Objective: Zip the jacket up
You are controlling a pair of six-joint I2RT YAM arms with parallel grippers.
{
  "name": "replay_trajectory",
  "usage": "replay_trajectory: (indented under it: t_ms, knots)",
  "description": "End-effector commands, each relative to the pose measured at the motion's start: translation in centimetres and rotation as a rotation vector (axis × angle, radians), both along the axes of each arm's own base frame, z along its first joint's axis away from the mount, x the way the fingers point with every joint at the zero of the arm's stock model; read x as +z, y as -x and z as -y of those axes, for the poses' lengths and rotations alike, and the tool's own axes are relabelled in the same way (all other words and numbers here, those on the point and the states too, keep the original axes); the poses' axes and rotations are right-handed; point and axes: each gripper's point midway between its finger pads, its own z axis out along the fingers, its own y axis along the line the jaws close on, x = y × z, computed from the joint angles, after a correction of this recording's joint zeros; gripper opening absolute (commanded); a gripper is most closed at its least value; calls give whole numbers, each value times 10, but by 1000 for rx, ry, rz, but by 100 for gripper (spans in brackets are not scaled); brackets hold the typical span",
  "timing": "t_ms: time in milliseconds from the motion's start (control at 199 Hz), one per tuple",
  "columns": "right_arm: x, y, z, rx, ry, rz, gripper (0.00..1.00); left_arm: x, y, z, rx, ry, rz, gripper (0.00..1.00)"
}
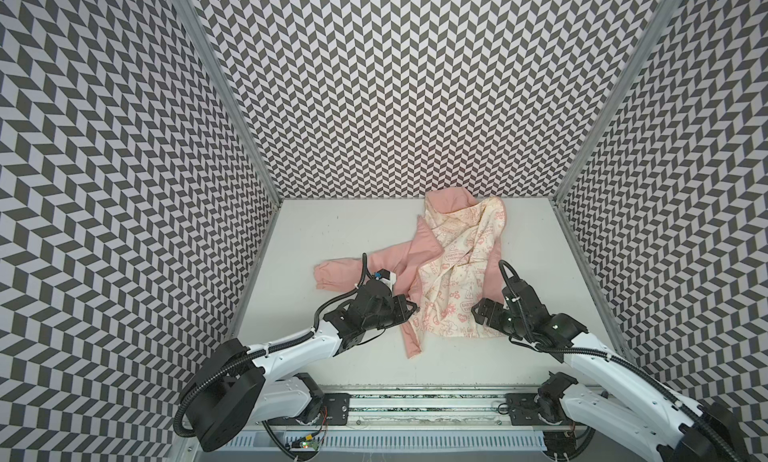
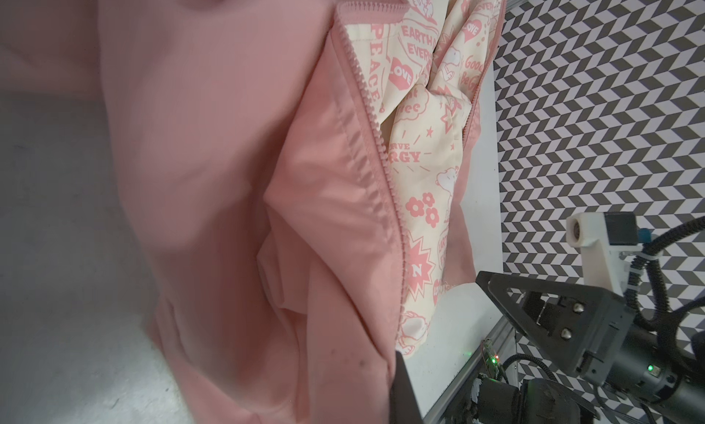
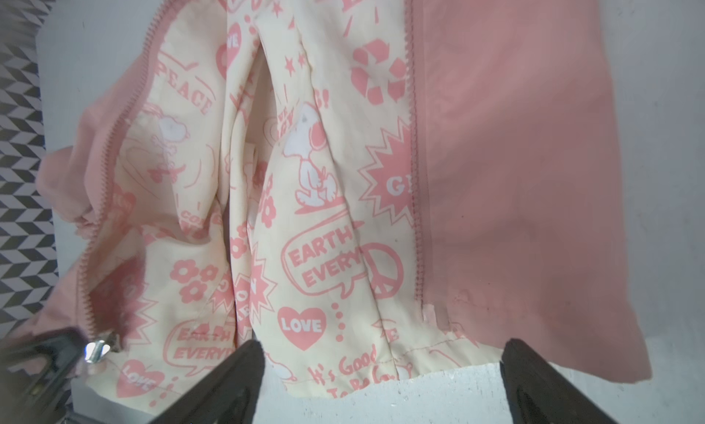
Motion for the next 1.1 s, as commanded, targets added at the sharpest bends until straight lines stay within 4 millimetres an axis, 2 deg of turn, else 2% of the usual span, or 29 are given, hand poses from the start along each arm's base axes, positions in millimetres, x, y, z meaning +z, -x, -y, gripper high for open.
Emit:
replay_trajectory:
  t_ms: [0,45,171,267,312,322,338,418,549,771,1098]
  knots:
    - [6,-4,10,-33,14,1,100,6,-2,-4,9,2,25,0]
    - [6,-3,3,-2,-9,-6,100,5,-2,-4,11,1,24,0]
    - [4,1,-26,112,-147,11,92,6,-3,-3,10,-1,22,0]
    - [-6,5,-33,110,-222,-13,91,7,-3,-4,11,-7,24,0]
    - [-4,5,-38,125,-248,-9,88,8,-4,-5,16,-9,26,0]
    - [-13,10,-36,122,-244,-30,87,9,-4,-5,16,-9,27,0]
    - [-17,12,-37,124,-246,-39,85,9,-4,-6,18,-9,27,0]
    - [-21,16,-37,109,-273,-57,75,10,-4,-8,25,-14,31,0]
    - [-33,22,-35,49,-330,-84,68,11,-4,-9,29,-19,34,0]
    - [-51,27,-21,-73,-359,-104,66,11,-3,-9,27,-19,31,0]
    - [-49,14,-4,-208,-380,-27,60,13,-2,-10,24,-21,34,0]
